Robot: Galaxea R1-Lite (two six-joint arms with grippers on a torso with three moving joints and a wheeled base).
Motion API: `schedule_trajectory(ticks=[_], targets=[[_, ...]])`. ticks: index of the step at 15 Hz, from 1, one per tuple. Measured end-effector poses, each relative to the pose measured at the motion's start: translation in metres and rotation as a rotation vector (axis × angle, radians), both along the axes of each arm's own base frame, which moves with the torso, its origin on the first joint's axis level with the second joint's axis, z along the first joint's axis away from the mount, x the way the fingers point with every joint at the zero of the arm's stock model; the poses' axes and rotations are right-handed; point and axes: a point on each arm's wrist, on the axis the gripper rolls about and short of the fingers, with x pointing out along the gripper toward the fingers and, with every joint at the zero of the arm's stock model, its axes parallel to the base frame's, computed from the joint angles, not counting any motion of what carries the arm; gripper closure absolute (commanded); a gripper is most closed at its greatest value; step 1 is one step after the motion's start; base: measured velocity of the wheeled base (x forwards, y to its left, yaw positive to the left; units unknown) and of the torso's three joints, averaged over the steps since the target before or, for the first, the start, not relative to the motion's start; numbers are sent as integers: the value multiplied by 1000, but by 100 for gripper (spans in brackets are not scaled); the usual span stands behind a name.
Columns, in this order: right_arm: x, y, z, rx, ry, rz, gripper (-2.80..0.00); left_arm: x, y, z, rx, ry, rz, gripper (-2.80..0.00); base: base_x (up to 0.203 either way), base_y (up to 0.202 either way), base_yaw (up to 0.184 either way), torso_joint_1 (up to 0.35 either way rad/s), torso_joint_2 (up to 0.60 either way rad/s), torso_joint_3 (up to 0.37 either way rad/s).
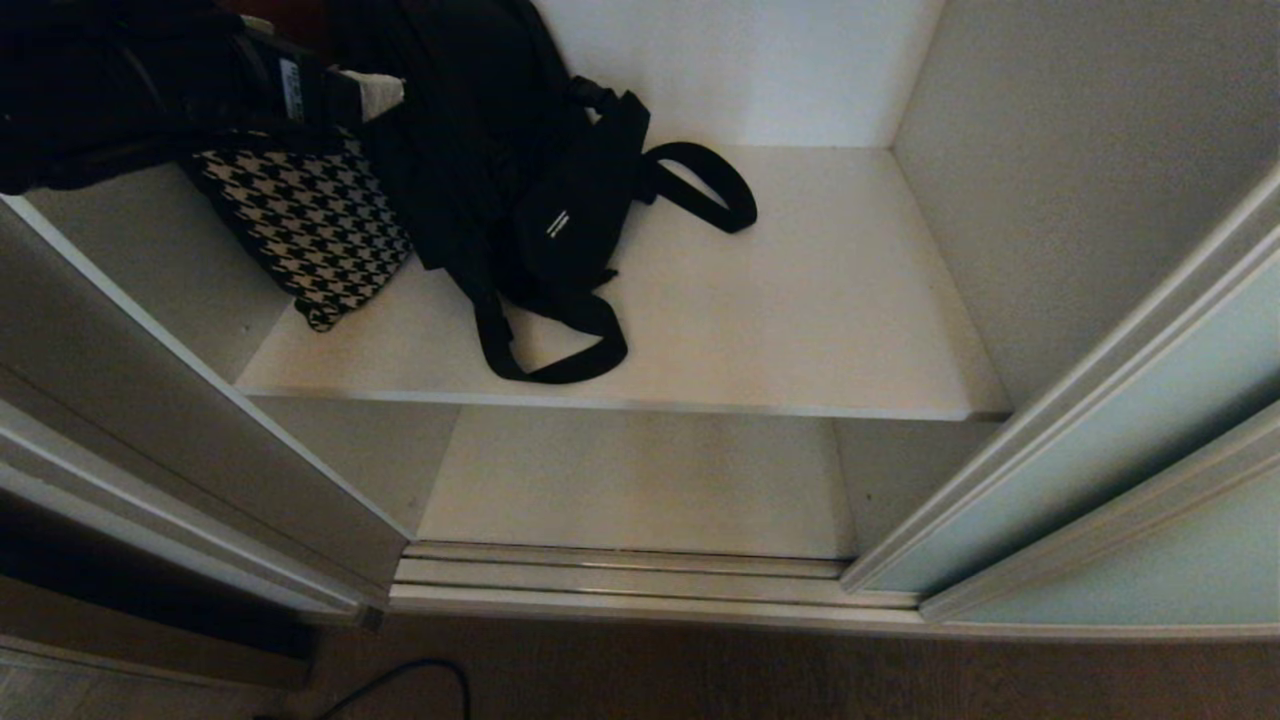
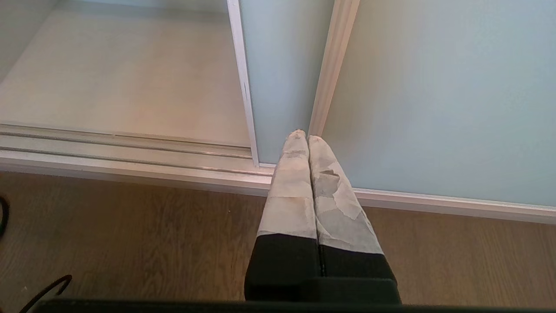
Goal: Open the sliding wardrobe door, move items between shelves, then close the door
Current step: Place the bag on the higher shelf
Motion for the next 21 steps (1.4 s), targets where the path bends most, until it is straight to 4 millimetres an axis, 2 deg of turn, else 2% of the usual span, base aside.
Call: schedule_trajectory(ticks=[2,5,6,11,14,18,21], targets=[[0,0,0,0,0,0,0,-15,2,8,-21,-18,-6,-280,0,0,0,0,0,0],[0,0,0,0,0,0,0,-32,3,6,-20,-11,-8,-280,0,0,0,0,0,0],[0,0,0,0,0,0,0,-37,4,6,-24,-13,-6,0,0,0,0,0,0,0],[0,0,0,0,0,0,0,-68,7,21,-109,-53,-23,0,0,0,0,0,0,0],[0,0,0,0,0,0,0,-90,10,17,-182,-4,-31,0,0,0,0,0,0,0],[0,0,0,0,0,0,0,-135,17,-8,-217,81,69,0,0,0,0,0,0,0],[0,0,0,0,0,0,0,-179,23,-33,-222,100,113,0,0,0,0,0,0,0]])
